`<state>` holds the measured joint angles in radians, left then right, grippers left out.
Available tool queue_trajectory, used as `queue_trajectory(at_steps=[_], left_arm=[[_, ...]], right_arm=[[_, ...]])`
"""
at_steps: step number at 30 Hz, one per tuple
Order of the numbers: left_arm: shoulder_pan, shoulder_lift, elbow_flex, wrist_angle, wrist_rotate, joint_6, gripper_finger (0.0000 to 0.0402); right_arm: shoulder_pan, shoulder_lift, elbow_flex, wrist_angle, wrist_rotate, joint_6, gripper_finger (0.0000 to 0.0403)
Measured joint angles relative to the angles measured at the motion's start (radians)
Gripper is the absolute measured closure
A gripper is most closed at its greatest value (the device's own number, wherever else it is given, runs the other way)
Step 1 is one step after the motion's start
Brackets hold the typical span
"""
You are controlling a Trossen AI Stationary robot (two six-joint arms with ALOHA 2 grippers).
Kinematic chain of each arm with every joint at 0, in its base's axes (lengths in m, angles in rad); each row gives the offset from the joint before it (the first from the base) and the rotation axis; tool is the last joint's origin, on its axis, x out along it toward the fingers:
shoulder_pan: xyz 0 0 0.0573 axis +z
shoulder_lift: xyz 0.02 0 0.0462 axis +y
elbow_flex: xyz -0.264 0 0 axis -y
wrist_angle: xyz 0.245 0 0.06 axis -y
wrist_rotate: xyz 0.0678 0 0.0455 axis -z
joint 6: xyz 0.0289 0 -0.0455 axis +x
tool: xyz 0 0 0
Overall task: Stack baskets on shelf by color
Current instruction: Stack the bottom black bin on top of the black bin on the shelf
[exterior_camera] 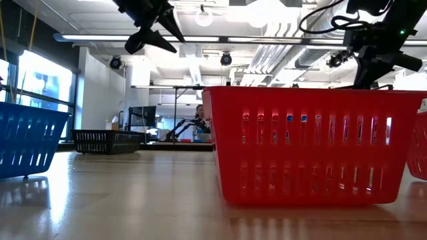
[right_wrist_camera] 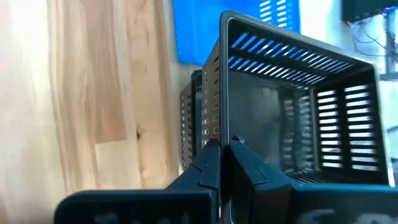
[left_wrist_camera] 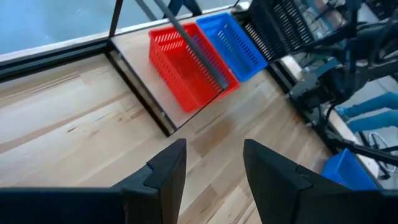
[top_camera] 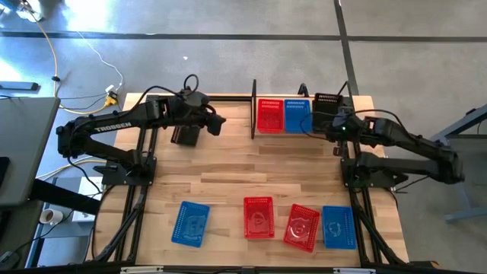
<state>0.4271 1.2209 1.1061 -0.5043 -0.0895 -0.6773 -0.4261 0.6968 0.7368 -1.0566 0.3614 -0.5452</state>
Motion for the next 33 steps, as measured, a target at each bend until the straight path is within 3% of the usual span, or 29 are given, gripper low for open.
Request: queue_trajectory(at_steps=[13,21,33], left_arm=[[0.006,0.000,0.000,0.040,0.000,0.000,0.0254],[0.006,0.000,0.000,0.040,0.000,0.000,0.0254],[0.006,0.000,0.000,0.039,0.000,0.000,0.0255]], right_arm=[[-0.138,0.032,0.000,0.036,-0.093,-0.194,0.0403],[-0.180,0.095,0.000,0.035,-0.093,-0.259,0.0402],[-0.195,0.149,0.000,0.074,-0.073,-0.215,0.0402]])
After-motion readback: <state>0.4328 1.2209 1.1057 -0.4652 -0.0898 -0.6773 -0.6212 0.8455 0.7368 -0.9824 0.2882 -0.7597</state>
